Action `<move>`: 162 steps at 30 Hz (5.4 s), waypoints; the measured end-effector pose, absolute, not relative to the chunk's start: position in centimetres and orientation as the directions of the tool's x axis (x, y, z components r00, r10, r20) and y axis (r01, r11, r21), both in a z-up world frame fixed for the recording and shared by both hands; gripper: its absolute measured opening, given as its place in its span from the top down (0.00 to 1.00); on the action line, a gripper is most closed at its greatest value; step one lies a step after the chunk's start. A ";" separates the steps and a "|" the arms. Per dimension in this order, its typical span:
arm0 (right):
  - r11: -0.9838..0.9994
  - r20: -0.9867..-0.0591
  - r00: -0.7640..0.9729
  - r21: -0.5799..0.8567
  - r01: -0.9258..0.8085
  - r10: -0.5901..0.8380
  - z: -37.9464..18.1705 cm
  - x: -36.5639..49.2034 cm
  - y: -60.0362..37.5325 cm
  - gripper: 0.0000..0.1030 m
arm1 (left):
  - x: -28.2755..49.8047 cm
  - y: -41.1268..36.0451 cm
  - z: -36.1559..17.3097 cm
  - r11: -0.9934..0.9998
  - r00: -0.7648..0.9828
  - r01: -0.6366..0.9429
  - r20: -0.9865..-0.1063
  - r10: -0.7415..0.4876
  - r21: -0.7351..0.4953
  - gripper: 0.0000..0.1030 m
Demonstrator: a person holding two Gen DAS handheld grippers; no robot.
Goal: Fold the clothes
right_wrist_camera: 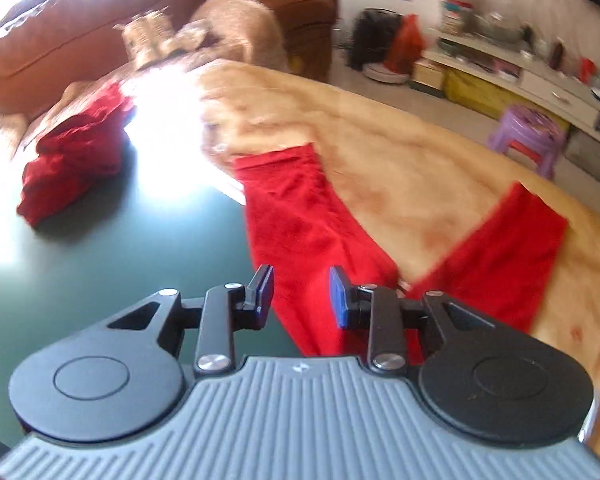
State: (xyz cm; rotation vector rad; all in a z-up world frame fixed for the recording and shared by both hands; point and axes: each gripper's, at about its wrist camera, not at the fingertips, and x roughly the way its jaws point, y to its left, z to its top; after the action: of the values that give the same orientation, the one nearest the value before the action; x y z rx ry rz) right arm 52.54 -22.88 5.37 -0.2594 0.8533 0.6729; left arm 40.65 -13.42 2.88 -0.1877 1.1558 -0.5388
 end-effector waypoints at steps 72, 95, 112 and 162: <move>0.964 -0.821 0.553 0.241 0.110 0.142 -1.6 73.3 -42.2 0.76 | 41.7 -13.0 1.9 0.852 0.256 0.235 -0.816 -0.519 -0.468 0.53; 0.939 -0.820 0.555 0.288 0.187 0.141 -2.4 72.8 -43.3 0.77 | 41.5 -13.1 1.9 0.851 0.264 0.245 -0.812 -0.520 -0.465 0.52; 0.948 -0.810 0.572 0.271 0.170 0.129 -1.2 72.4 -44.0 0.98 | 41.5 -13.0 1.9 0.847 0.266 0.256 -0.808 -0.526 -0.466 0.51; 0.956 -0.853 0.521 0.127 0.264 -0.030 -2.8 71.4 -43.6 0.98 | 41.0 -12.5 2.2 0.845 0.268 0.293 -0.810 -0.522 -0.448 0.52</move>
State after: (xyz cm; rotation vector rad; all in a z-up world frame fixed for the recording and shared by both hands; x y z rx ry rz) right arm 71.36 -43.55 -2.80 0.2545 1.0106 -0.1790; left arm 41.04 -12.47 2.16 -0.2252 1.1782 -0.5558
